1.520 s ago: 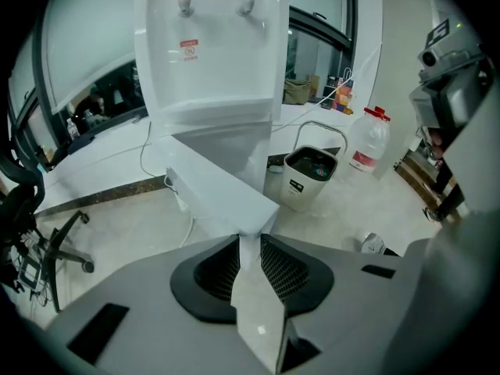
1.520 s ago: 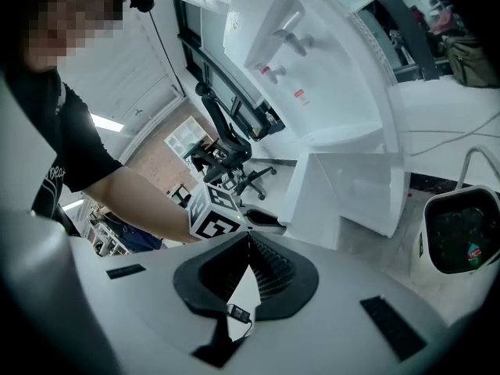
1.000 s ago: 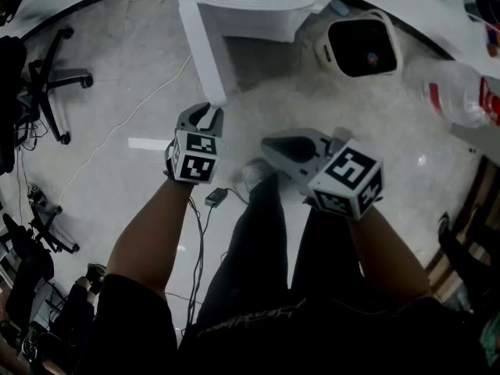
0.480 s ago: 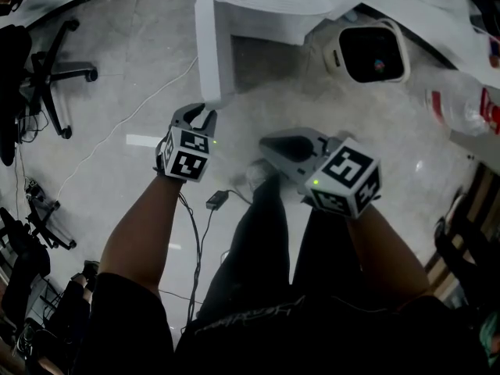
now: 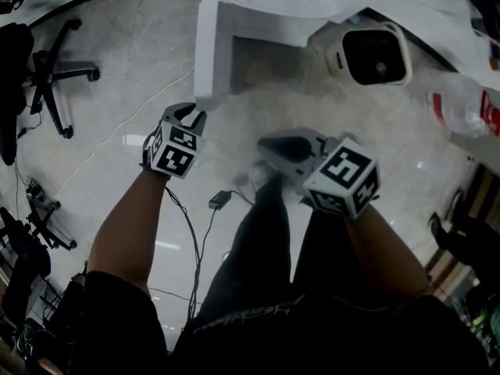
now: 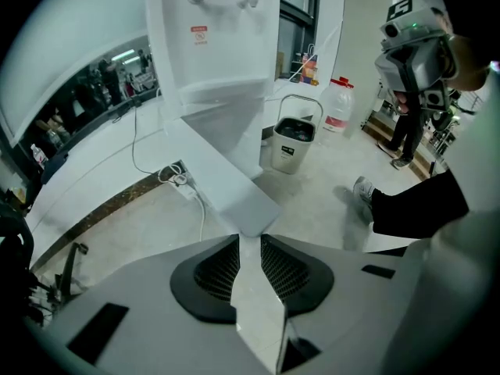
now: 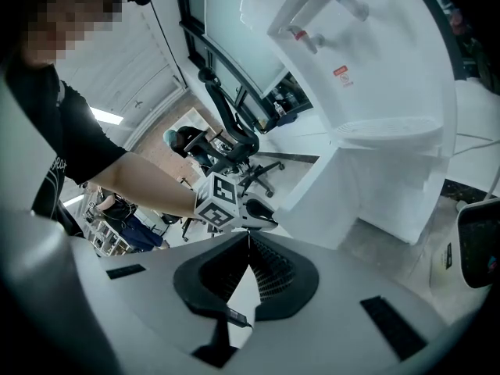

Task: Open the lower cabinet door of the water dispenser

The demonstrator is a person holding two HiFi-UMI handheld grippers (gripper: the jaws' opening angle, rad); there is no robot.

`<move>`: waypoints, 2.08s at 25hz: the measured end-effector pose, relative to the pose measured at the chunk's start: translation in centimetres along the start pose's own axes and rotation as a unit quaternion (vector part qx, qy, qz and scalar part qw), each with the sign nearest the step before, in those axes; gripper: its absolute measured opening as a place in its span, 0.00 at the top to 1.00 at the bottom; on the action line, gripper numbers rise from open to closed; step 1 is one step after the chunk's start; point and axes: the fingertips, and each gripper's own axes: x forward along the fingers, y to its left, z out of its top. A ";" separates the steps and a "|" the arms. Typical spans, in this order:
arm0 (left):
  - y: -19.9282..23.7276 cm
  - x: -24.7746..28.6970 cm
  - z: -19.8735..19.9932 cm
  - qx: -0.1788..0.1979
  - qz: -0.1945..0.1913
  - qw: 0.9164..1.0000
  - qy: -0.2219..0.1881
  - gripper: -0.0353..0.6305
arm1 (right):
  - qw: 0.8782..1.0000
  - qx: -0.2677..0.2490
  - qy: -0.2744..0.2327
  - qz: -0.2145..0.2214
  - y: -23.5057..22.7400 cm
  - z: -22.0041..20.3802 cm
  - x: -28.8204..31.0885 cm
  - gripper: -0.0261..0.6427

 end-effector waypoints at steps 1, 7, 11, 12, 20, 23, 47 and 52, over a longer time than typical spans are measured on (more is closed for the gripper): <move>0.2 0.0 -0.2 0.000 -0.002 1.000 0.002 0.82 | 1.000 0.001 -0.001 -0.001 0.0 -0.1 0.0 0.94; 1.6 -0.4 -1.4 -0.035 -0.009 0.999 0.018 0.82 | 1.000 -0.003 -0.007 -0.008 -0.1 0.4 0.2 0.94; 1.7 -0.7 -1.6 -0.102 -0.020 0.994 0.020 0.82 | 1.000 0.001 -0.009 -0.015 0.2 0.3 0.4 0.94; 1.5 -0.7 -1.6 -0.119 -0.024 0.992 0.021 0.82 | 1.000 0.003 -0.008 -0.016 0.3 0.3 0.4 0.94; -2.3 -3.5 -2.2 -0.307 -0.092 0.947 -0.028 0.82 | 1.000 0.010 -0.008 -0.019 2.1 0.8 -1.3 0.94; -5.4 -8.1 -0.2 -0.341 -0.114 0.930 -0.080 0.82 | 1.000 -0.003 -0.013 -0.026 2.7 1.0 -3.6 0.94; -31.3 -54.8 20.9 -0.240 -0.105 0.857 -0.443 0.95 | 0.964 -0.187 -0.187 0.042 33.0 6.5 -37.5 0.94; -37.2 -63.8 23.6 -0.148 -0.085 0.861 -0.479 0.95 | 0.948 -0.241 -0.205 0.042 40.9 6.2 -42.1 0.94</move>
